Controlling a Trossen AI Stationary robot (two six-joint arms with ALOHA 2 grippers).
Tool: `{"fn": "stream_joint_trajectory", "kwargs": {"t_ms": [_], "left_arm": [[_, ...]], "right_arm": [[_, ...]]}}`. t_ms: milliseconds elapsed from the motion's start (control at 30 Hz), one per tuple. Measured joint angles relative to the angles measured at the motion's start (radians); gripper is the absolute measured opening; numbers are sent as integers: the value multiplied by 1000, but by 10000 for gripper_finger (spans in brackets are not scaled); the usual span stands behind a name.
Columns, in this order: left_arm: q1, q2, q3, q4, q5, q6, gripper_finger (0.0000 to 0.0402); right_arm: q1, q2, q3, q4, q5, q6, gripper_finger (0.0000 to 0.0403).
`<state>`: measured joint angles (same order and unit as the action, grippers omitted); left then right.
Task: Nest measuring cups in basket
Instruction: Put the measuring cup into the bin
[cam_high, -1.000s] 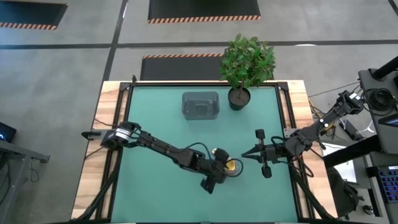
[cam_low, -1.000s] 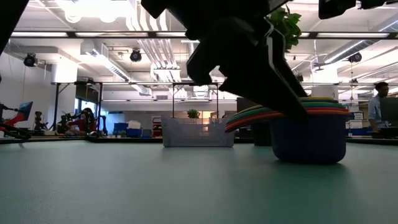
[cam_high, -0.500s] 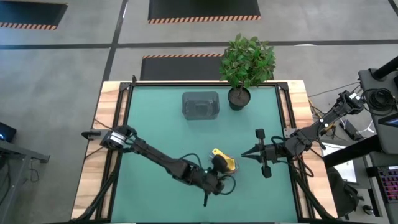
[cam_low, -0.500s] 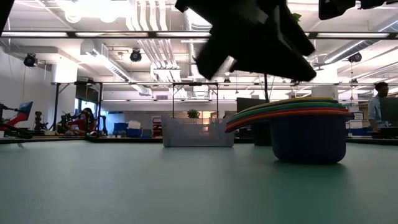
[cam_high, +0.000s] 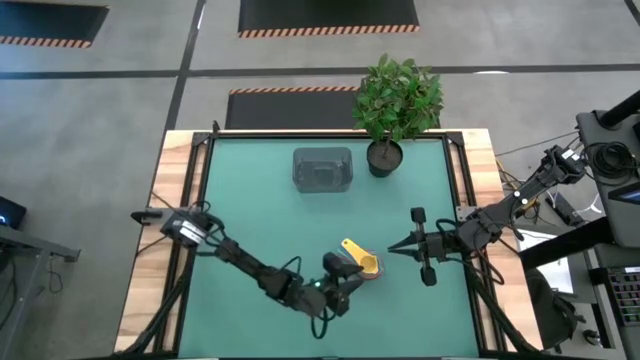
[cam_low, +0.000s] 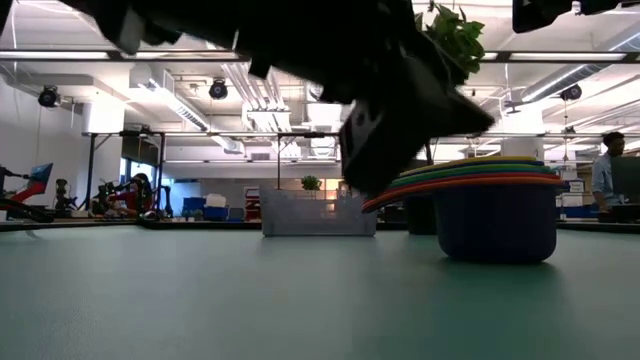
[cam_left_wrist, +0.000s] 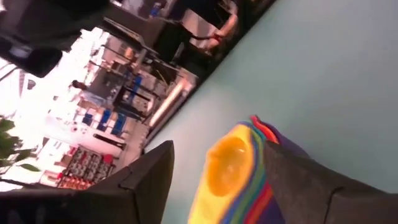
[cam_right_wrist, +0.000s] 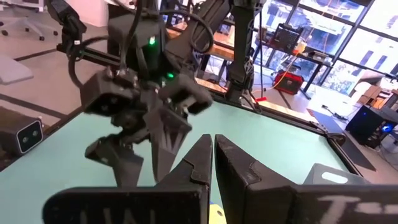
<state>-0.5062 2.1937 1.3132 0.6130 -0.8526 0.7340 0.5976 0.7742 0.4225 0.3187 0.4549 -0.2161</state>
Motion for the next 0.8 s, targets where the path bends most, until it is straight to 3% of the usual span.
{"fn": "stream_joint_trajectory", "kwargs": {"t_ms": [367,800], "left_arm": [[26,79,77,-123,74,-28,320],[79,108,80,-121,150,-48,300]], "right_arm": [[-1,0,0,-18,17,-3,9],[-1,0,0,-30,20,3,9]]}}
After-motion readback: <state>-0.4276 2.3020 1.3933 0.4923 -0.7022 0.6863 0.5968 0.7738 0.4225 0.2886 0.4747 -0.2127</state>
